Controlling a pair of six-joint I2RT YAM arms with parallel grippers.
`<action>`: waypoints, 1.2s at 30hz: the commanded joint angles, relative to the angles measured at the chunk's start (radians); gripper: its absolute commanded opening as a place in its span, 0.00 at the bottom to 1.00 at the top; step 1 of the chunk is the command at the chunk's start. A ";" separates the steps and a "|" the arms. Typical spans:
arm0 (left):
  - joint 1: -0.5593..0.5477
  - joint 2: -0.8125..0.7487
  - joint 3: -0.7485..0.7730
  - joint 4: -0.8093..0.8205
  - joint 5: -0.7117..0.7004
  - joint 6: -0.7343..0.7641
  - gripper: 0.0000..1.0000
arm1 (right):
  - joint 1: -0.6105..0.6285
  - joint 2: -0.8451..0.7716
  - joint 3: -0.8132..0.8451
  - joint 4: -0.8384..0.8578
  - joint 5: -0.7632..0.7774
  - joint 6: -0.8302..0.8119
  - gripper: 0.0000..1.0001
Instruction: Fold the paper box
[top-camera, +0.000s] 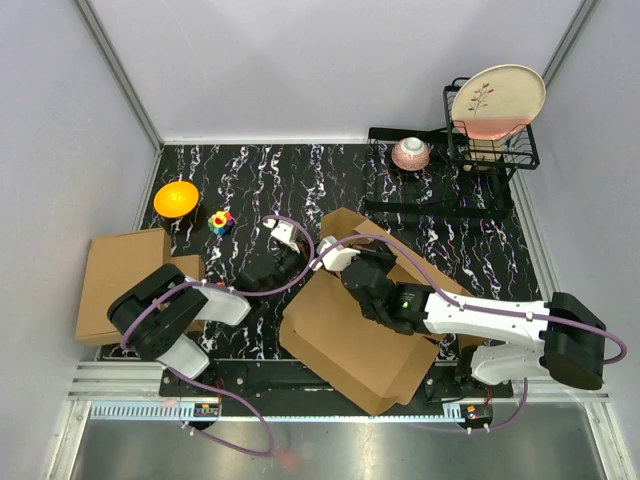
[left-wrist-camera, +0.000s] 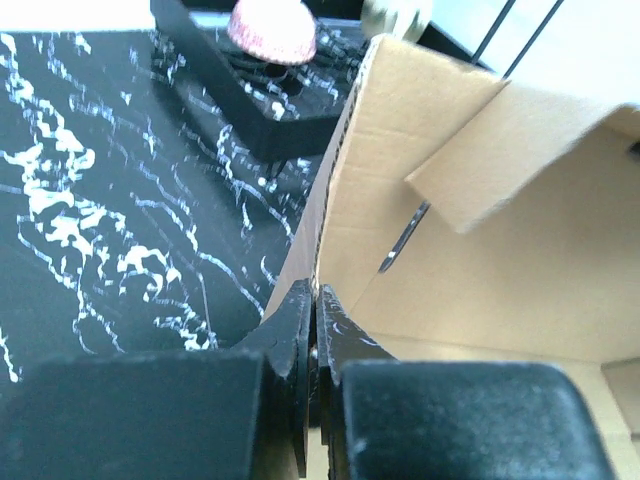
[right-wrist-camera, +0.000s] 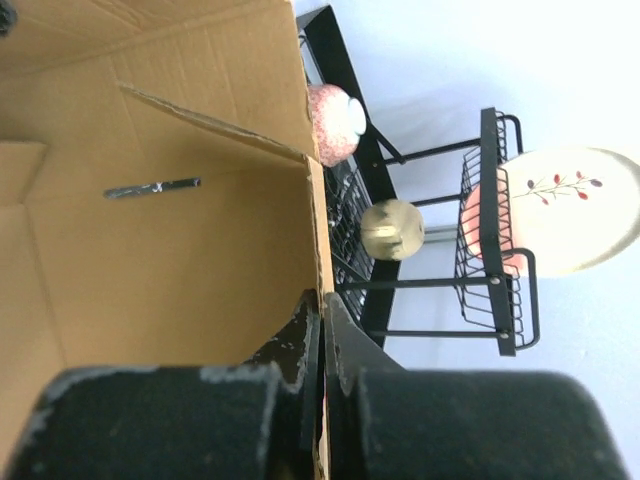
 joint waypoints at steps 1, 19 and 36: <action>-0.048 -0.139 0.035 0.188 -0.018 0.018 0.00 | -0.007 0.029 0.012 0.007 0.021 -0.008 0.00; -0.217 0.030 -0.133 0.444 -0.306 -0.113 0.00 | 0.029 0.104 0.034 0.043 0.093 -0.042 0.00; -0.301 0.036 -0.124 0.467 -0.338 -0.247 0.02 | 0.053 0.082 -0.034 0.084 0.139 -0.008 0.00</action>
